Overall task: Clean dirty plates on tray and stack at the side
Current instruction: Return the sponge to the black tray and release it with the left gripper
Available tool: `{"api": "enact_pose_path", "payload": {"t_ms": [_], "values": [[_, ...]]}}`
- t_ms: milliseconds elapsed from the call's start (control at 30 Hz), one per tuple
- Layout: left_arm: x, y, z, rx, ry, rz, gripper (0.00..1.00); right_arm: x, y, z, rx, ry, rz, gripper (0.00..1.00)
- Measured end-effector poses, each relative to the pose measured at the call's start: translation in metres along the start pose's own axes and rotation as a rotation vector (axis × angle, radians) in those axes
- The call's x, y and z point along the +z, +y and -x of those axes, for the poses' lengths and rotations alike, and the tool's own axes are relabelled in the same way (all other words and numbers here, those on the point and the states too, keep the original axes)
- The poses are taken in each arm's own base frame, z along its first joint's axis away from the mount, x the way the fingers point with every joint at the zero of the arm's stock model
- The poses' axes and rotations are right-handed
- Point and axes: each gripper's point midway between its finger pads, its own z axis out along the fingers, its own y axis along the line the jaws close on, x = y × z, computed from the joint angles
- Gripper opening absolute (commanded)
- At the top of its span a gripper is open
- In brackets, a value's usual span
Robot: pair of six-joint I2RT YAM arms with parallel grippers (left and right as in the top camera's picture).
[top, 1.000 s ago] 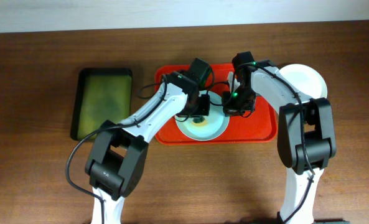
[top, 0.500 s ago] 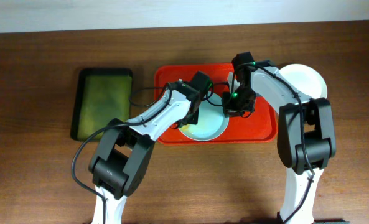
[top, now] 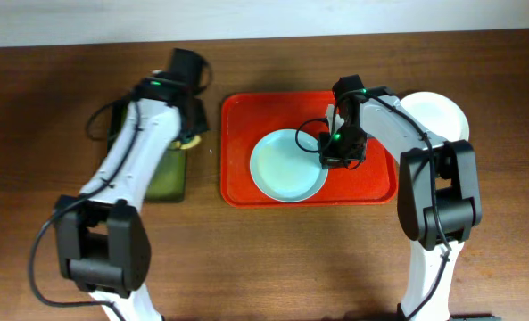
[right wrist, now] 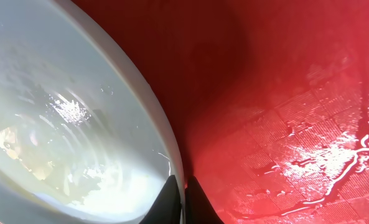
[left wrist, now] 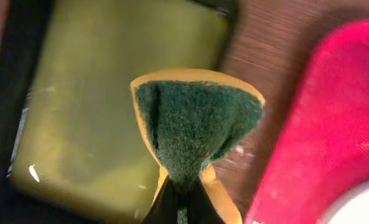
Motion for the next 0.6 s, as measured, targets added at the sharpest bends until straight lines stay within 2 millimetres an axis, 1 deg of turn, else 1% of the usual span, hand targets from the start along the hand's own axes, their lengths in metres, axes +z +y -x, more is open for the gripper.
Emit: {"api": "enact_pose_path", "payload": {"t_ms": [67, 167, 200, 233, 267, 333, 367, 433, 500, 533, 600], "values": [[0.007, 0.024, 0.006, -0.073, 0.023, 0.005, 0.00, 0.000, 0.000, 0.000, 0.000, 0.000, 0.000, 0.04], [0.024, 0.052, 0.001, -0.136, 0.071, 0.035, 0.00, 0.000, 0.000, 0.000, 0.000, -0.001, 0.000, 0.04], [0.034, 0.061, -0.004, -0.152, 0.098, 0.049, 0.05, 0.000, 0.000, 0.000, 0.000, 0.000, 0.000, 0.04], [0.048, 0.067, -0.011, -0.160, 0.129, 0.065, 0.17, 0.000, 0.000, 0.000, 0.001, 0.000, 0.000, 0.04], [0.058, 0.069, -0.016, -0.164, 0.153, 0.074, 0.25, 0.000, 0.000, 0.000, 0.001, -0.001, 0.000, 0.04], [0.072, 0.072, -0.023, -0.175, 0.183, 0.085, 0.33, 0.000, 0.000, 0.000, 0.000, 0.000, 0.000, 0.04], [0.076, 0.072, -0.025, -0.178, 0.191, 0.086, 0.35, 0.000, 0.000, -0.001, 0.001, 0.003, 0.000, 0.04], [0.079, 0.076, -0.022, -0.195, 0.186, 0.085, 0.29, -0.002, -0.003, -0.005, 0.008, 0.023, -0.018, 0.04], [0.079, 0.081, -0.021, -0.206, 0.187, 0.088, 0.27, -0.006, -0.005, -0.006, 0.015, 0.038, -0.038, 0.04], [0.080, 0.083, -0.021, -0.211, 0.188, 0.089, 0.27, -0.011, -0.006, -0.006, 0.017, 0.040, -0.053, 0.04], [0.079, 0.085, -0.022, -0.218, 0.201, 0.085, 0.36, -0.028, -0.007, -0.001, 0.015, 0.032, -0.098, 0.04]]}}
